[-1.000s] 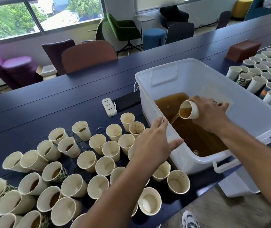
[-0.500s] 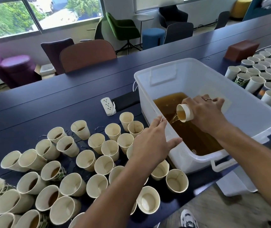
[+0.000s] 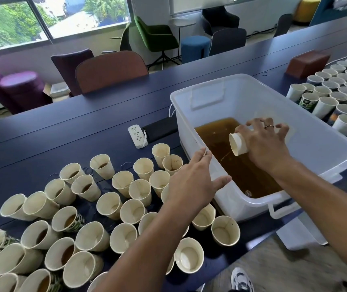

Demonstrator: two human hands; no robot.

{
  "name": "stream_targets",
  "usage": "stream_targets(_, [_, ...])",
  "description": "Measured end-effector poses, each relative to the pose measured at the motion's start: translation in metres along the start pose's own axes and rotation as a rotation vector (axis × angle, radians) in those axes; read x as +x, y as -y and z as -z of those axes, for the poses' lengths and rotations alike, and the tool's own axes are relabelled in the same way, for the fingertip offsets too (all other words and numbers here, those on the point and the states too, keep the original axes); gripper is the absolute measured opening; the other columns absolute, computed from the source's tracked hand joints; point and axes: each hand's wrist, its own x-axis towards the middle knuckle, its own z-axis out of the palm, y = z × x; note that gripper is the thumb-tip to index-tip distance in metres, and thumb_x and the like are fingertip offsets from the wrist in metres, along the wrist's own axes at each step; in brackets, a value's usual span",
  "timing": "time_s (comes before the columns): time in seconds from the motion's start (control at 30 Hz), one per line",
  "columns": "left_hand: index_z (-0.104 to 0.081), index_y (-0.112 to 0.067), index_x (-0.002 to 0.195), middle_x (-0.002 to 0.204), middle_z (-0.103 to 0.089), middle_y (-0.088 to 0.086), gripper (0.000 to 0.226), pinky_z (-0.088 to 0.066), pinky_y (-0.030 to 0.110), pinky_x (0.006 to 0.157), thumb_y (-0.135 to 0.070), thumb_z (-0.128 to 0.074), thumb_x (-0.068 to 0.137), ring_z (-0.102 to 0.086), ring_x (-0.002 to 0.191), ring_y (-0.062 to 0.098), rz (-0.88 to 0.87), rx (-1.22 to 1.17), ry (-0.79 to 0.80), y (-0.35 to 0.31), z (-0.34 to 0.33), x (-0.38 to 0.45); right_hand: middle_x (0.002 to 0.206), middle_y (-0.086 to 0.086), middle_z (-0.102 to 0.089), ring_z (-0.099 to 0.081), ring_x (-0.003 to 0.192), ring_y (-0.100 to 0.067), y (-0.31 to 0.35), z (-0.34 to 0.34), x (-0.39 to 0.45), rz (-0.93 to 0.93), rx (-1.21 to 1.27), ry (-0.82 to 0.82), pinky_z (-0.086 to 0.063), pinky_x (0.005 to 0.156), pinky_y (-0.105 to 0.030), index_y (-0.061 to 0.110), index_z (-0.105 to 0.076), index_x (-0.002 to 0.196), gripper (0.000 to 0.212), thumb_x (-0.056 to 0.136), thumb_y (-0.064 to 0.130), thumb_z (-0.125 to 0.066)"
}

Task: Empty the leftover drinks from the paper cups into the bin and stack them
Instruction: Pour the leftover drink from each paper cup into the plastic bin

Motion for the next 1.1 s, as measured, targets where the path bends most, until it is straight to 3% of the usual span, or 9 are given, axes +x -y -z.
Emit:
stream_targets(0.13, [-0.019, -0.035, 0.16, 0.167, -0.011, -0.02, 0.085, -0.052, 0.043, 0.101, -0.07, -0.052, 0.091, -0.035, 0.147, 0.016, 0.002, -0.008, 0.005, -0.001, 0.001, -0.001, 0.141, -0.009, -0.037, -0.03, 0.134, -0.036, 0.003, 0.003, -0.004, 0.041, -0.082, 0.17, -0.03, 0.1, -0.055, 0.033, -0.042, 0.131, 0.066, 0.078, 0.013, -0.075])
stream_targets(0.33, [-0.02, -0.034, 0.16, 0.167, -0.011, -0.02, 0.084, -0.051, 0.044, 0.101, -0.07, -0.052, 0.092, -0.037, 0.146, 0.017, 0.001, -0.018, 0.012, -0.001, 0.002, -0.001, 0.142, -0.009, -0.039, -0.03, 0.135, -0.035, 0.003, 0.008, -0.003, 0.015, -0.053, 0.138, -0.029, 0.102, -0.054, 0.031, -0.043, 0.133, 0.066, 0.078, 0.012, -0.075])
stream_targets(0.6, [-0.02, -0.034, 0.16, 0.167, -0.01, -0.021, 0.084, -0.051, 0.042, 0.097, -0.071, -0.051, 0.092, -0.039, 0.145, 0.015, -0.005, -0.029, 0.01, -0.002, 0.003, -0.002, 0.141, -0.006, -0.041, -0.032, 0.133, -0.033, 0.004, 0.004, -0.006, 0.065, -0.04, 0.31, -0.029, 0.101, -0.056, 0.035, -0.039, 0.135, 0.071, 0.077, 0.016, -0.077])
stream_targets(0.7, [-0.021, -0.033, 0.16, 0.167, -0.011, -0.02, 0.083, -0.051, 0.042, 0.097, -0.069, -0.053, 0.092, -0.039, 0.145, 0.015, -0.009, -0.043, 0.02, -0.001, 0.005, -0.002, 0.135, -0.005, -0.046, -0.037, 0.127, -0.032, 0.003, 0.008, -0.004, 0.004, 0.15, 0.252, -0.028, 0.098, -0.053, 0.035, -0.042, 0.132, 0.066, 0.079, 0.02, -0.077])
stream_targets(0.8, [-0.027, -0.033, 0.158, 0.165, -0.021, -0.017, 0.08, -0.046, 0.045, 0.105, -0.062, -0.06, 0.092, -0.04, 0.143, 0.017, -0.01, -0.136, 0.056, 0.006, 0.011, 0.001, 0.131, -0.009, -0.045, -0.038, 0.124, -0.036, 0.013, 0.025, 0.0, -0.098, 0.435, 0.183, -0.028, 0.099, -0.053, 0.03, -0.045, 0.134, 0.068, 0.076, 0.024, -0.08])
stream_targets(0.87, [-0.038, -0.033, 0.153, 0.155, -0.044, -0.01, 0.07, -0.047, 0.047, 0.107, -0.058, -0.063, 0.092, -0.05, 0.134, 0.019, 0.018, -0.322, 0.051, 0.015, 0.018, 0.003, 0.13, -0.012, -0.044, -0.039, 0.124, -0.038, 0.026, 0.041, 0.001, -0.14, 0.548, 0.113, -0.031, 0.1, -0.053, 0.026, -0.045, 0.136, 0.072, 0.075, 0.029, -0.083])
stream_targets(0.93, [-0.052, -0.03, 0.142, 0.127, -0.065, -0.009, 0.054, -0.052, 0.043, 0.1, -0.053, -0.064, 0.094, -0.063, 0.114, 0.016, 0.054, -0.558, -0.063, 0.023, 0.029, 0.001, 0.13, -0.011, -0.045, -0.039, 0.124, -0.036, 0.043, 0.06, -0.001, -0.131, 0.655, 0.023, -0.032, 0.1, -0.052, 0.024, -0.046, 0.136, 0.074, 0.074, 0.031, -0.085])
stream_targets(1.0, [-0.062, -0.024, 0.13, 0.105, -0.072, -0.005, 0.039, -0.057, 0.035, 0.082, -0.045, -0.063, 0.097, -0.07, 0.09, 0.012, 0.088, -0.74, -0.212, 0.029, 0.045, -0.005, 0.132, -0.011, -0.046, -0.04, 0.124, -0.035, 0.061, 0.077, -0.003, -0.082, 0.758, -0.046, -0.031, 0.1, -0.051, 0.023, -0.047, 0.137, 0.075, 0.073, 0.031, -0.086])
stream_targets(1.1, [-0.068, -0.015, 0.113, 0.089, -0.075, 0.001, 0.022, -0.048, 0.015, 0.056, -0.031, -0.063, 0.1, -0.067, 0.066, 0.003, 0.107, -0.895, -0.38, 0.04, 0.07, -0.017, 0.138, -0.012, -0.047, -0.041, 0.125, -0.033, 0.09, 0.097, -0.006, 0.032, 0.796, -0.098, -0.032, 0.099, -0.049, 0.02, -0.045, 0.141, 0.081, 0.073, 0.031, -0.087])
